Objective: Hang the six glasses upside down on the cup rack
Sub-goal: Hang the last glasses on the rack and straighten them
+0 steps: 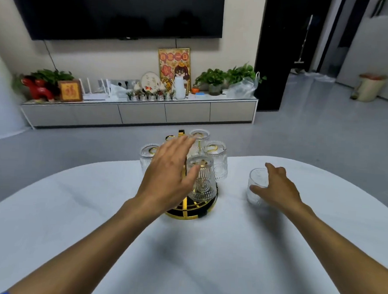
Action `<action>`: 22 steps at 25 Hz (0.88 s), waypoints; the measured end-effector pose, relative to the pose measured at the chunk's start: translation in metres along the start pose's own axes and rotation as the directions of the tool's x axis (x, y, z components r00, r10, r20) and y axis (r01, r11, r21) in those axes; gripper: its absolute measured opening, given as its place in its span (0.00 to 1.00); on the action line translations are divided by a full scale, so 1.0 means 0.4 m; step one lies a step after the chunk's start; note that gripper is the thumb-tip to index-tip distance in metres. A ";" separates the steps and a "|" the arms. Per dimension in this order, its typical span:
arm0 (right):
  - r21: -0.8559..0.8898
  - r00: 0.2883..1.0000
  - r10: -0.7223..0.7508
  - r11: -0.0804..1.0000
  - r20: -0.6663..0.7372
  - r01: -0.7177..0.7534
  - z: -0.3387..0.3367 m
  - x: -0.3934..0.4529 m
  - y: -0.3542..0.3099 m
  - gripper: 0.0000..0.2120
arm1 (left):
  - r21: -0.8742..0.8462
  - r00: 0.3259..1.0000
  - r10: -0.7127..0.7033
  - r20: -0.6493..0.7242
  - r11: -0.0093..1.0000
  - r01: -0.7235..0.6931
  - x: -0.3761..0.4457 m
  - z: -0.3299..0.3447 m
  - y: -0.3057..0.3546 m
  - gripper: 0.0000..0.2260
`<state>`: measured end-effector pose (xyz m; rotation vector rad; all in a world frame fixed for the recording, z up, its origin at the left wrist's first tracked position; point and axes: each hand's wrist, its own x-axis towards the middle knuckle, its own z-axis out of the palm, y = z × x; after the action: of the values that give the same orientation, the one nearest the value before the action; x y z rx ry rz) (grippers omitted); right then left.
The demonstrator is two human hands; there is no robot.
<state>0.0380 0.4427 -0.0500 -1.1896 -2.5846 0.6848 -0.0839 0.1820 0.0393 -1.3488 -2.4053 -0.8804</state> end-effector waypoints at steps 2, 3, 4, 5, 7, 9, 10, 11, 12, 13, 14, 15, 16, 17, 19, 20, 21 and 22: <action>-0.055 0.997 0.071 0.996 0.021 -0.070 -0.002 0.000 -0.016 0.41 | -0.010 0.999 -0.028 -0.016 1.000 0.028 -0.017 -0.008 -0.005 0.24; -0.036 0.993 0.107 0.994 0.039 -0.106 -0.008 -0.010 -0.024 0.41 | -0.021 0.999 -0.047 -0.014 0.999 0.046 -0.025 -0.011 -0.005 0.22; 0.019 0.990 0.130 0.991 0.054 -0.132 -0.014 -0.029 -0.034 0.40 | -0.033 0.998 -0.067 -0.016 0.997 0.066 -0.033 -0.017 -0.003 0.21; 0.090 0.991 0.125 0.988 0.052 -0.129 -0.022 -0.053 -0.042 0.39 | -0.049 0.996 -0.083 -0.024 0.995 0.082 -0.041 -0.024 -0.001 0.19; 0.257 0.999 0.050 0.965 0.007 -0.051 -0.051 -0.107 -0.065 0.36 | -0.107 0.992 -0.115 -0.057 0.988 0.108 -0.050 -0.041 0.009 0.16; 0.476 0.999 -0.017 0.879 -0.036 0.032 -0.103 -0.163 -0.113 0.33 | -0.243 0.979 -0.192 -0.076 0.955 0.168 -0.050 -0.068 0.023 0.15; 0.608 0.998 -0.052 0.791 -0.039 0.065 -0.132 -0.190 -0.145 0.32 | -0.337 0.966 -0.253 -0.045 0.914 0.224 -0.049 -0.084 0.032 0.16; 0.730 0.994 -0.102 0.678 -0.026 0.089 -0.156 -0.214 -0.180 0.31 | -0.448 0.948 -0.316 0.032 0.844 0.296 -0.047 -0.100 0.039 0.18; 0.824 0.985 -0.170 0.557 -0.011 0.105 -0.171 -0.237 -0.216 0.31 | -0.560 0.921 -0.357 0.152 0.737 0.378 -0.046 -0.115 0.046 0.22; 0.883 0.970 -0.243 0.454 -0.006 0.119 -0.181 -0.261 -0.254 0.31 | -0.650 0.886 -0.369 0.282 0.605 0.459 -0.048 -0.133 0.051 0.26; 0.915 0.953 -0.303 0.383 -0.005 0.127 -0.180 -0.282 -0.286 0.31 | -0.708 0.849 -0.359 0.388 0.474 0.524 -0.053 -0.147 0.053 0.29; 0.933 0.937 -0.348 0.336 -0.007 0.132 -0.170 -0.300 -0.309 0.33 | -0.750 0.829 -0.339 0.445 0.364 0.551 -0.060 -0.157 0.051 0.28; 0.942 0.923 -0.384 0.305 -0.014 0.141 -0.161 -0.320 -0.334 0.34 | -0.792 0.829 -0.326 0.454 0.278 0.543 -0.068 -0.173 0.044 0.26; 0.948 0.914 -0.404 0.284 -0.018 0.144 -0.148 -0.337 -0.352 0.36 | -0.825 0.835 -0.323 0.446 0.214 0.524 -0.076 -0.186 0.034 0.24; 0.962 0.905 -0.425 0.244 -0.009 0.125 -0.124 -0.353 -0.375 0.36 | -0.863 0.847 -0.337 0.411 0.156 0.481 -0.095 -0.201 0.009 0.24; 0.966 0.896 -0.443 0.234 0.006 0.109 -0.116 -0.356 -0.383 0.36 | -0.878 0.852 -0.359 0.380 0.149 0.454 -0.104 -0.203 -0.005 0.23; 0.960 0.884 -0.467 0.254 0.017 0.115 -0.111 -0.355 -0.392 0.35 | -0.895 0.858 -0.389 0.336 0.150 0.419 -0.111 -0.206 -0.022 0.21; 0.932 0.873 -0.487 0.322 0.011 0.168 -0.108 -0.349 -0.399 0.34 | -0.912 0.864 -0.416 0.283 0.162 0.377 -0.112 -0.207 -0.040 0.19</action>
<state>0.0398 0.2602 0.0668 -0.1401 -1.8581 1.9359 -0.0793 0.0945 0.0768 -0.7722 -2.1293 -2.8456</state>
